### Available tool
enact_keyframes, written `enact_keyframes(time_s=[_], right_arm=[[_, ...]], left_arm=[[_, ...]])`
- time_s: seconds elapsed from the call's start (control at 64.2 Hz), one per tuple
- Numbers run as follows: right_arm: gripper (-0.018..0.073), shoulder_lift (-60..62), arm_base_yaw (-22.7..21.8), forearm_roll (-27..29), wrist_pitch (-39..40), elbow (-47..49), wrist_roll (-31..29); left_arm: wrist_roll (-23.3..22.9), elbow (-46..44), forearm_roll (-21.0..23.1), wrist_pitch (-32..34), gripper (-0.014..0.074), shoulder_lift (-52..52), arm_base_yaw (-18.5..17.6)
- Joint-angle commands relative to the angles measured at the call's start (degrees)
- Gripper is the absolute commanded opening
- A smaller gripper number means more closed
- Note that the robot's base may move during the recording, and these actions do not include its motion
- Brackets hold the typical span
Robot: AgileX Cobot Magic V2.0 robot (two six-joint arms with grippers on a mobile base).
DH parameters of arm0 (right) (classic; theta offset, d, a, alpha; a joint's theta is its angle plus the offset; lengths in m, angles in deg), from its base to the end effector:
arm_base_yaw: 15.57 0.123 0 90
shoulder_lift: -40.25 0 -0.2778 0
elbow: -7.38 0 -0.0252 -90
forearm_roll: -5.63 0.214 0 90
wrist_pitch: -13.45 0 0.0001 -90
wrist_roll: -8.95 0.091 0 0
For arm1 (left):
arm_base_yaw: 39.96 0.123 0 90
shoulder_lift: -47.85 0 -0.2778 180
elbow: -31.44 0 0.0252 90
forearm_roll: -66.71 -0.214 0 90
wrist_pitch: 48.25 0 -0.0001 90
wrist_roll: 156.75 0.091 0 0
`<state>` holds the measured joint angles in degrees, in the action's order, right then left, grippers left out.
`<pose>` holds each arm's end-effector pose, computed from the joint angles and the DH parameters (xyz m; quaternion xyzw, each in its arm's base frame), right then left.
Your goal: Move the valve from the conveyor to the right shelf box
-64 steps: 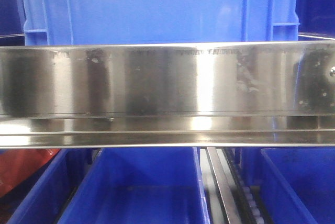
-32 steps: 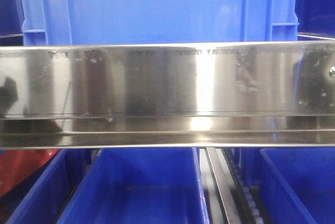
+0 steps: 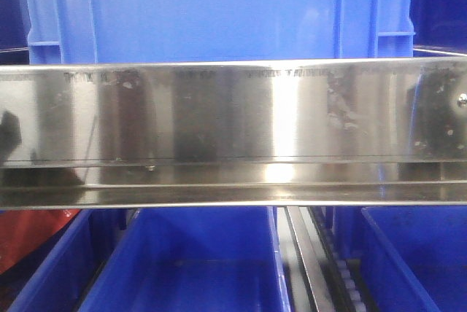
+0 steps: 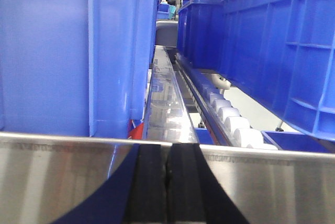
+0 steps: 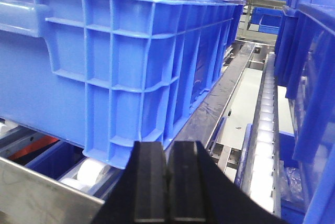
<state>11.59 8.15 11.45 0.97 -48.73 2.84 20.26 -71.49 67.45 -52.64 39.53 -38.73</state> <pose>0.0517 0.0249 0.2894 -0.1640 0.7319 0.1416 0.6461 0.0274 0.0005 0.2058 -0.0302 0.7051 -0.0158 0.7083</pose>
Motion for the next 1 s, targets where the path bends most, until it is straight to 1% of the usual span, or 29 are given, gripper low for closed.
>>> enact_keyframes(time_s=[0.0,0.109,0.857,0.919,0.982], right_arm=[[-0.0155,0.2,-0.2,-0.4,1.5,0.0,0.1],[-0.0155,0.2,-0.2,-0.4,1.5,0.0,0.1],[-0.0155,0.2,-0.2,-0.4,2.2,0.0,0.1],[-0.0155,0.2,-0.8,-0.4,2.4,0.0,0.1],[-0.0155,0.3,-2.5,-0.4,2.2,0.0,0.1]], left_arm=[[-0.6,-0.1,-0.7,1.6,-0.0111,0.3,0.1],[-0.6,-0.1,-0.7,2.8,-0.0111,0.3,0.1],[-0.6,-0.1,-0.7,2.8,-0.0111,0.3,0.1],[-0.6,-0.1,-0.7,2.8,-0.0111,0.3,0.1],[-0.6,-0.1,-0.7,2.8,-0.0111,0.3,0.1]])
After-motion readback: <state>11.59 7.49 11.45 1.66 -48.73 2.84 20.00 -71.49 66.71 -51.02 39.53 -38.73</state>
